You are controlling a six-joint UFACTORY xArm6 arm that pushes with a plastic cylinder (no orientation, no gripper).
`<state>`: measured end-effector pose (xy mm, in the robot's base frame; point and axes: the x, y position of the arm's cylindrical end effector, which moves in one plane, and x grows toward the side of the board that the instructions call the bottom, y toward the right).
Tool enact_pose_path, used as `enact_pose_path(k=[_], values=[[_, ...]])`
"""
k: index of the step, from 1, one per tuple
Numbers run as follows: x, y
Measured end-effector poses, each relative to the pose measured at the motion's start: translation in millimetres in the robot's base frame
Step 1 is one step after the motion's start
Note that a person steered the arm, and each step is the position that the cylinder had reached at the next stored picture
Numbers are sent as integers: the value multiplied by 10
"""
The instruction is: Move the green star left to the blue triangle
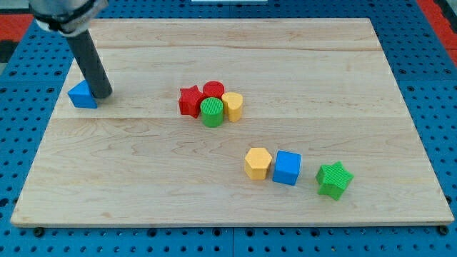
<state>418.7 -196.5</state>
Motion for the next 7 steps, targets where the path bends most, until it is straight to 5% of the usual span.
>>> enact_pose_path(k=[2, 3, 6, 7], values=[[1459, 744], [1896, 1821], [1991, 4112], [1826, 3984]])
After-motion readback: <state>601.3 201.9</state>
